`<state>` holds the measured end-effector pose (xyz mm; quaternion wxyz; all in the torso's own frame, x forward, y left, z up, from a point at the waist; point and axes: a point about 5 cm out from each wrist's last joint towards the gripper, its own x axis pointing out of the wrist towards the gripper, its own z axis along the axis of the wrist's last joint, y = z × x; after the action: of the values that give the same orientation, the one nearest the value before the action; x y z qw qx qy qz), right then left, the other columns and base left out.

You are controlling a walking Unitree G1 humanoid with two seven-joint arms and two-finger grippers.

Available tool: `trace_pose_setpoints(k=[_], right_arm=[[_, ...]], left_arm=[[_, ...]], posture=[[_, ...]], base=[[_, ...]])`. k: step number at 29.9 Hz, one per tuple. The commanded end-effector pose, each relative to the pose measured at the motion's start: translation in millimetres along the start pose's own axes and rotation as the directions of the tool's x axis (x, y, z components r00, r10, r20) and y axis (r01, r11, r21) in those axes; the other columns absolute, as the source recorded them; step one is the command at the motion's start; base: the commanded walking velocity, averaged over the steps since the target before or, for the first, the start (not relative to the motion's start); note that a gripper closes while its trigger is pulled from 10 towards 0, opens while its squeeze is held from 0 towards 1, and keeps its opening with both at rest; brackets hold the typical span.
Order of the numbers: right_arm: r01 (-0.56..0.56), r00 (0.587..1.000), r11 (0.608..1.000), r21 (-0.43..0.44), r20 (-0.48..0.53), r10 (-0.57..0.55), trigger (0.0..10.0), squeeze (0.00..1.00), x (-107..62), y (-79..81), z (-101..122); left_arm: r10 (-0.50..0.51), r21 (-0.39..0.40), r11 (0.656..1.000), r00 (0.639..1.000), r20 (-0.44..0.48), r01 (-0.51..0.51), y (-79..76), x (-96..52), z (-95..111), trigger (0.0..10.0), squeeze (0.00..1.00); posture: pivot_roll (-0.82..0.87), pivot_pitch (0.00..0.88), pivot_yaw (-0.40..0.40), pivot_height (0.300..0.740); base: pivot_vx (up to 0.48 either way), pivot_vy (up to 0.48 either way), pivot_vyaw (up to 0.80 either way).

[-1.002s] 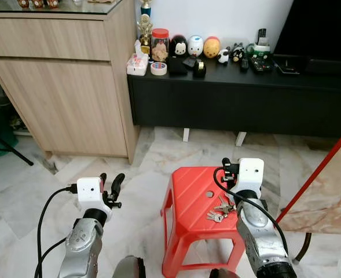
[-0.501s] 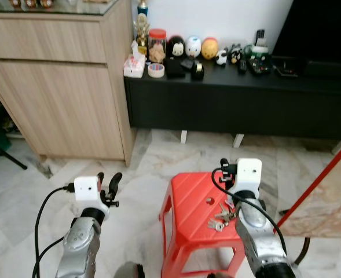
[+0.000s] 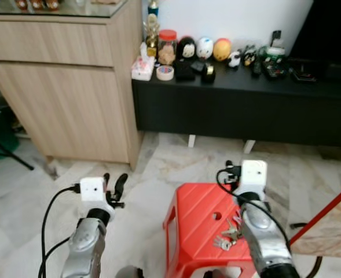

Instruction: Hang keys on a hook

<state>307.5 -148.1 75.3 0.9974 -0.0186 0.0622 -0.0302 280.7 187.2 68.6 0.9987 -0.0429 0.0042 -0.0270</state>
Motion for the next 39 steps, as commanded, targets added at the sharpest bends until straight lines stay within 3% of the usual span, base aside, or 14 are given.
trace_pose_setpoints(k=[1,6,10,11,15,17,24,27,35,39], right_arm=[[-0.02,0.998,0.999,-0.033,-0.053,0.018,10.0,0.0,-0.7,5.5,-7],[-0.032,0.992,0.998,-0.051,-0.12,0.025,10.0,0.0,-1.9,3.4,-17],[-0.12,0.969,0.982,-0.148,-0.234,0.083,10.0,0.0,-6.7,0.2,-36],[-0.145,0.96,0.962,-0.23,-0.27,0.08,10.0,0.0,-7.6,-6.7,-40],[-0.229,0.944,0.918,-0.323,-0.305,0.128,10.0,0.0,-7.9,-11.8,-40],[-0.349,0.893,0.862,-0.368,-0.411,0.186,10.0,0.0,-14.7,-13.5,-53],[-0.448,0.806,0.81,-0.377,-0.563,0.184,10.0,0.0,-25.4,-16.8,-86],[-0.446,0.791,0.842,-0.303,-0.574,0.212,10.0,0.0,-23.8,-10.4,-86],[-0.503,0.758,0.782,-0.368,-0.622,0.195,10.0,0.0,-22.0,-14.6,-95],[-0.495,0.746,0.801,-0.338,-0.638,0.192,10.0,0.0,-22.5,-15.2,-99]], left_arm=[[0.012,0.021,1.0,1.0,0.009,-0.012,3.8,-0.9,2,10.0,0.0],[0.01,0.02,1.0,1.0,0.008,-0.01,3.5,-0.7,2,10.0,0.0],[0.004,0.017,1.0,1.0,0.002,-0.004,2.1,-0.7,0,10.0,0.0],[0.004,0.016,1.0,1.0,0.0,-0.004,2.1,-0.5,0,10.0,0.0],[0.003,0.015,1.0,1.0,-0.004,-0.003,2.4,-0.3,-1,10.0,0.0],[0.0,0.013,1.0,1.0,-0.009,0.0,1.2,-0.2,-2,10.0,0.0],[-0.006,0.009,1.0,1.0,-0.013,0.006,-1.3,1.6,-3,10.0,0.0],[-0.005,0.011,1.0,1.0,-0.01,0.005,0.0,1.8,-2,10.0,0.0],[-0.013,0.016,1.0,1.0,-0.012,0.013,-0.4,2.0,-3,10.0,0.0],[-0.018,0.016,1.0,1.0,-0.012,0.018,-1.4,1.8,-3,10.0,0.0]], posture=[[0.12,0.039,-0.064,0.641],[0.12,0.04,-0.064,0.641],[0.12,0.041,-0.065,0.641],[0.12,0.04,-0.065,0.641],[0.1,0.039,-0.062,0.641],[0.1,0.037,-0.063,0.641],[0.11,0.023,-0.066,0.641],[0.12,0.018,-0.066,0.641],[0.12,0.0,-0.063,0.641],[0.12,0.0,-0.061,0.641]], base=[[0.0,0.0,0.0],[0.0,0.0,0.0],[0.0,0.0,0.0],[0.0,0.0,0.0],[0.0,0.0,0.0],[0.0,0.0,0.0],[0.0,0.0,0.0],[0.0,0.0,0.0],[0.0,0.0,0.0],[0.0,0.0,0.0]])
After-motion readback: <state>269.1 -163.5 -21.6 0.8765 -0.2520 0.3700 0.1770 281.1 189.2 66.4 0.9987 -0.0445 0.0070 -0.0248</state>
